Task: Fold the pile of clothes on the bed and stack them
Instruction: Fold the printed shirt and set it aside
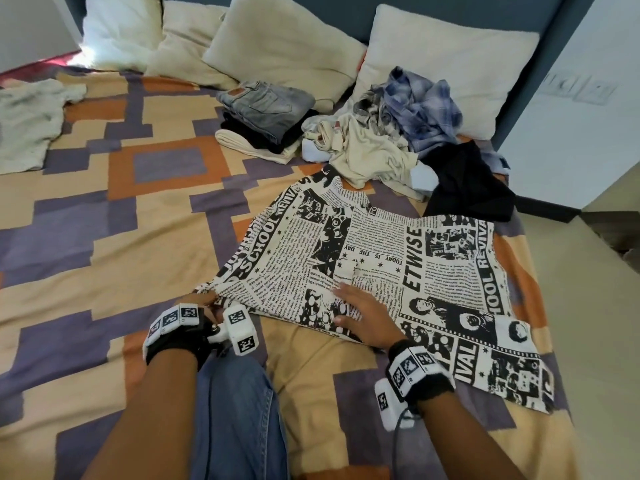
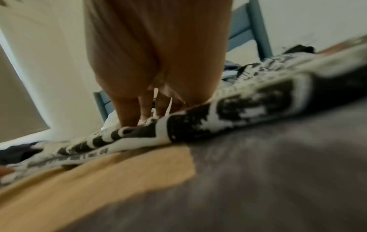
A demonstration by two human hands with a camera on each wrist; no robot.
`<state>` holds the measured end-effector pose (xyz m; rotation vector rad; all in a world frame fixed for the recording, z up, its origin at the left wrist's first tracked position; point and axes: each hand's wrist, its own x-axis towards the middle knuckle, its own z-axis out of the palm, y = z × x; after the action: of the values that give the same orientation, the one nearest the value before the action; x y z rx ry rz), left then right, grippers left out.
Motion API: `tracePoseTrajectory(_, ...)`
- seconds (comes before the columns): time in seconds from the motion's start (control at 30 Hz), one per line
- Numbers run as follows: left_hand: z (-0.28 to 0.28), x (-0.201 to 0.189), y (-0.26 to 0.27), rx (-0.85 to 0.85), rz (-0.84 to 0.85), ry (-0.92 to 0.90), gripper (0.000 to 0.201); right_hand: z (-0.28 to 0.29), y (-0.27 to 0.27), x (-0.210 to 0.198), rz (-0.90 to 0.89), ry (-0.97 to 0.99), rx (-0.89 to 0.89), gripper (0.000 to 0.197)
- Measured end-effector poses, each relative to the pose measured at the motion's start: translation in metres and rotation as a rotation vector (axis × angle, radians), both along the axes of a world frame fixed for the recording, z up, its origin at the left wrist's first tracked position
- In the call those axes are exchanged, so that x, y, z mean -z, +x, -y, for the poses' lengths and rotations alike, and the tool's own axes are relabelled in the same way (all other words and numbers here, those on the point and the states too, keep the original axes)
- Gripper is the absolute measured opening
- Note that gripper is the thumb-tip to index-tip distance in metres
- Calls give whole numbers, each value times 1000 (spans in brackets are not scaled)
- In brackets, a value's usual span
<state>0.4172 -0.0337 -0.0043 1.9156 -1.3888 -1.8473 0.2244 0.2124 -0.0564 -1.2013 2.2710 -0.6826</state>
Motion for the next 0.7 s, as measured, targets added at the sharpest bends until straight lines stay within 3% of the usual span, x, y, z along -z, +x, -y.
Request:
tracePoseTrajectory(0.1, -2, -14, -10, -9, 83, -142, 13, -24, 2, 0, 82, -194, 162, 54)
tracePoseTrajectory(0.23, -29, -26, -37, 67, 112, -336, 39, -64, -7, 5, -27, -148, 394, 47)
tracePoseTrajectory(0.27, -44, -29, -46, 132, 122, -357, 38, -77, -10, 5, -59, -93, 420, 49)
tracePoseTrajectory(0.3, -60, -29, -56, 145, 28, -379, 31, -88, -12, 5, -94, -26, 422, 52)
tracePoseTrajectory(0.33, -82, -32, -68, 223, -8, -404, 20, -101, -14, 4, -123, 33, 416, 56)
tracePoseTrajectory(0.4, -134, -29, -91, 542, -19, -495, 6, -129, -18, 1, -161, 120, 402, 64)
tracePoseTrajectory(0.43, -159, -22, -102, 745, -11, -539, 13, -144, -20, -2, -173, 166, 404, 65)
tracePoseTrajectory(0.47, -178, -12, -109, 930, 46, -555, 34, -159, -23, -4, -176, 207, 409, 66)
tracePoseTrajectory(0.5, -193, -1, -116, 1110, 144, -567, 56, -175, -26, -4, -166, 233, 423, 65)
tracePoseTrajectory(0.57, -218, 19, -122, 1379, 350, -665, 77, -209, -35, -2, -138, 267, 485, 65)
tracePoseTrajectory(0.63, -235, 29, -123, 1445, 458, -744, 82, -234, -43, 1, -155, 251, 574, 62)
tracePoseTrajectory(0.7, -235, 28, -128, 1390, 459, -750, 70, -241, -48, -6, -193, 160, 663, 50)
